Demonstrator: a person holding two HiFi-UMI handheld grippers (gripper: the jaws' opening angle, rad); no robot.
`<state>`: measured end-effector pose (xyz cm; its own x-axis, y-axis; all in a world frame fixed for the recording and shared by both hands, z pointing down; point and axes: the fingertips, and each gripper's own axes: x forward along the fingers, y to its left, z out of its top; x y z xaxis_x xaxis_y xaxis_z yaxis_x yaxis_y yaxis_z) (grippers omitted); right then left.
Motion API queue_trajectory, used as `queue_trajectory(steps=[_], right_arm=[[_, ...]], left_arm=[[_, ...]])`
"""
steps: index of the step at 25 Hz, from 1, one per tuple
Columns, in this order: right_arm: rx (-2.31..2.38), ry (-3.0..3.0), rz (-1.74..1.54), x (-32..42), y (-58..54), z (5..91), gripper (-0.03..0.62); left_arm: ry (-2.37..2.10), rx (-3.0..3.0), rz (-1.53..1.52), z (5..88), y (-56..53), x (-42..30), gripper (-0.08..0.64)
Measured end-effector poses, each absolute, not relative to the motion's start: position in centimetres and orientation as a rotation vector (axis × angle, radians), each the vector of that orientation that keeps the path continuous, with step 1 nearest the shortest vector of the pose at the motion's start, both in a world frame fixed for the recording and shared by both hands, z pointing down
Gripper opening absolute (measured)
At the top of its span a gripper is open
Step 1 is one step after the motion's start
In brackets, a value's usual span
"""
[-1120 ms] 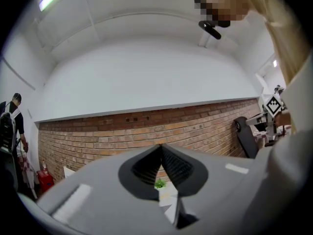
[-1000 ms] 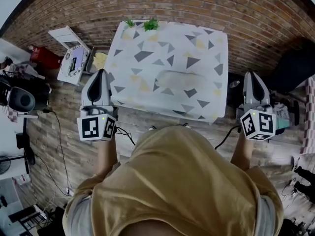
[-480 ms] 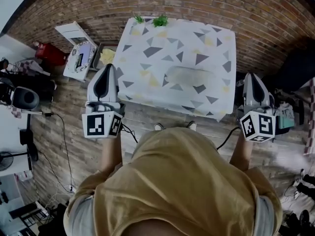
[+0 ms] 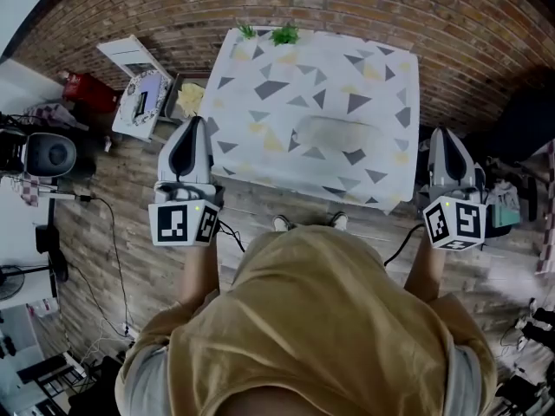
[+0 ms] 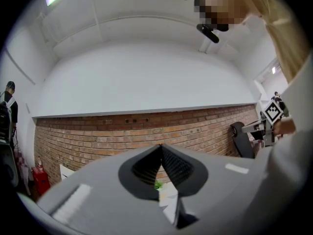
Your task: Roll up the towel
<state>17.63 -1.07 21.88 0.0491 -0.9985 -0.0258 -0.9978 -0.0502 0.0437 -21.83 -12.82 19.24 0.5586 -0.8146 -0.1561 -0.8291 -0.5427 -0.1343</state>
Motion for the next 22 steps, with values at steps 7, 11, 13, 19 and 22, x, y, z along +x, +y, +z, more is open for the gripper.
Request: queue_trajectory(steps=[7,11,13,19,22], right_arm=[[2.268,-2.161,-0.068,18.8,-1.5,22.0,0.005],[2.273,-2.164,-0.066,19.6,-1.6,21.9,0.005],[2.276,-2.171,-0.064,19.9,-1.6,22.1,0.005],[2.26,-2.168,-0.068,20.3,-1.7,22.5,0.005],[2.251,-2.165,-0.064,20.5,-1.5,22.4,0.005]], left_arm=[[1.403,-2.604,0.115,19.8,-12.9,-20.6,0.063],[1.403,-2.603,0.116,19.7,-12.9,-19.9,0.063],[1.406,-2.602,0.116,19.8,-12.8,-19.7,0.063],[1.408,-2.614,0.114,20.3,-12.6,-18.6,0.063],[1.402,-2.619,0.116,20.2,-12.5,-17.9,0.063]])
